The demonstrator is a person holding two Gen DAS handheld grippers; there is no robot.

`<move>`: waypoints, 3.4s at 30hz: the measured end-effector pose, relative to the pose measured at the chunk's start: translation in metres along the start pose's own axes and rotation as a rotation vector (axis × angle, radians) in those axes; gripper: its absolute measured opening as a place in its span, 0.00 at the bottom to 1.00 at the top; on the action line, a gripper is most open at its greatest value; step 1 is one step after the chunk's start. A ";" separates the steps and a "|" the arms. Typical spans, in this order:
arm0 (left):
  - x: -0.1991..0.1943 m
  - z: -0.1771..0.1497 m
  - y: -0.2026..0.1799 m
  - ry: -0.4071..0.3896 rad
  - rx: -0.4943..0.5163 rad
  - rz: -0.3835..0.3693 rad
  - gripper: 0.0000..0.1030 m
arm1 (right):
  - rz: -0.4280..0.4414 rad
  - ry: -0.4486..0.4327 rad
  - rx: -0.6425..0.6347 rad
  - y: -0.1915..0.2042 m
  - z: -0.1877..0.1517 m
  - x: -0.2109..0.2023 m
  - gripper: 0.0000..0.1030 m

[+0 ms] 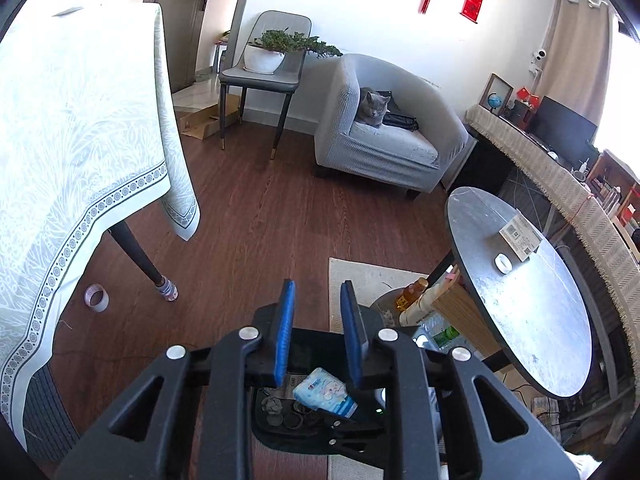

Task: Collect trash
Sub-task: 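Open left tool over bin dropping tape core while right tool lowers wipes pack, then open right tool over green bin, releasing wipes pack inside, then move both tools back over the table toward bottle cap and paper, then grasp white bottle cap with left tool while right tool grasps white paper sheet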

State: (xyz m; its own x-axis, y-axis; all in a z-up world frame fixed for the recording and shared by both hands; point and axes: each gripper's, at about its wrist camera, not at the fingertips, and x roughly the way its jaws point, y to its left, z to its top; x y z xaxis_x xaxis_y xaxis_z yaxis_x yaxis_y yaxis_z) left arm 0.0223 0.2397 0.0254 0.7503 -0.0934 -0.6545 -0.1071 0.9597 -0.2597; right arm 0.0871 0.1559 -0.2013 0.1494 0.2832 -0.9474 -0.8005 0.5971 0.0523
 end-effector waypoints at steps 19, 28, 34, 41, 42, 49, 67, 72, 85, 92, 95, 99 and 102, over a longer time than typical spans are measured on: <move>-0.019 0.015 -0.027 -0.079 0.022 -0.036 0.23 | 0.008 -0.189 0.014 -0.013 -0.001 -0.063 0.51; -0.031 0.023 -0.059 -0.136 0.066 -0.046 0.23 | -0.012 -0.402 0.078 -0.050 -0.012 -0.145 0.40; -0.017 0.023 -0.088 -0.114 0.092 -0.075 0.23 | -0.074 -0.471 0.143 -0.086 -0.034 -0.182 0.39; 0.007 0.019 -0.128 -0.076 0.157 -0.116 0.26 | -0.127 -0.509 0.216 -0.129 -0.065 -0.209 0.39; 0.011 0.019 -0.134 -0.070 0.163 -0.121 0.29 | -0.139 -0.514 0.226 -0.136 -0.070 -0.212 0.39; 0.050 0.019 -0.174 -0.005 0.233 -0.151 0.44 | -0.221 -0.530 0.272 -0.181 -0.094 -0.231 0.39; 0.146 0.003 -0.234 0.120 0.314 -0.187 0.56 | -0.384 -0.505 0.368 -0.261 -0.141 -0.243 0.66; 0.162 0.005 -0.239 0.142 0.304 -0.173 0.56 | -0.349 -0.510 0.372 -0.268 -0.139 -0.242 0.67; 0.185 0.006 -0.253 0.176 0.282 -0.171 0.53 | -0.319 -0.422 0.321 -0.295 -0.121 -0.220 0.67; 0.188 0.007 -0.258 0.170 0.294 -0.150 0.32 | -0.313 -0.420 0.288 -0.297 -0.097 -0.214 0.67; 0.187 0.008 -0.254 0.170 0.279 -0.155 0.31 | -0.347 -0.409 0.264 -0.297 -0.087 -0.211 0.67; 0.182 0.013 -0.249 0.160 0.256 -0.170 0.31 | -0.360 -0.388 0.254 -0.297 -0.079 -0.205 0.67; 0.178 0.016 -0.245 0.151 0.245 -0.187 0.31 | -0.352 -0.376 0.286 -0.303 -0.077 -0.199 0.67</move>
State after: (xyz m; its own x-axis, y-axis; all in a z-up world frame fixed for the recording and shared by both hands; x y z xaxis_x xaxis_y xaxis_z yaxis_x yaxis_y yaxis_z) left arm 0.1921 -0.0078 -0.0162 0.6352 -0.2945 -0.7140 0.1973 0.9557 -0.2187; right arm 0.2550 -0.1393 -0.0532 0.6147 0.2469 -0.7491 -0.4852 0.8672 -0.1123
